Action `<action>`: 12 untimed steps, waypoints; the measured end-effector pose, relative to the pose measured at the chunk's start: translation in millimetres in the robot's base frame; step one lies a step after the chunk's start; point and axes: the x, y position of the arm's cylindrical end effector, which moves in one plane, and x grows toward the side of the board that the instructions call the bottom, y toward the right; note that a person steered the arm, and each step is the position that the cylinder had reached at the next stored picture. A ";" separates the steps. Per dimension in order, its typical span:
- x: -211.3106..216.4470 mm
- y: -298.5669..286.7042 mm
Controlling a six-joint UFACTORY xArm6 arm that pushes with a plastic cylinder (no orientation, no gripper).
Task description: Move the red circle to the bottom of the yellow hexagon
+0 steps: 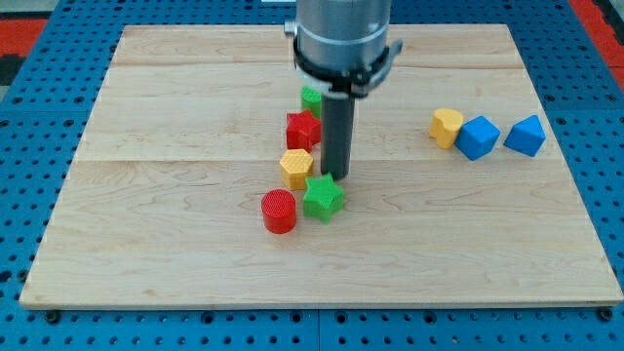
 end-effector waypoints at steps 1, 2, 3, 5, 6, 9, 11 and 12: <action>8.0 0.0; 17.3 0.0; 15.2 0.0; 18.7 2.6; 97.7 24.3; 131.2 -15.1; 93.2 -93.2; 93.1 -96.3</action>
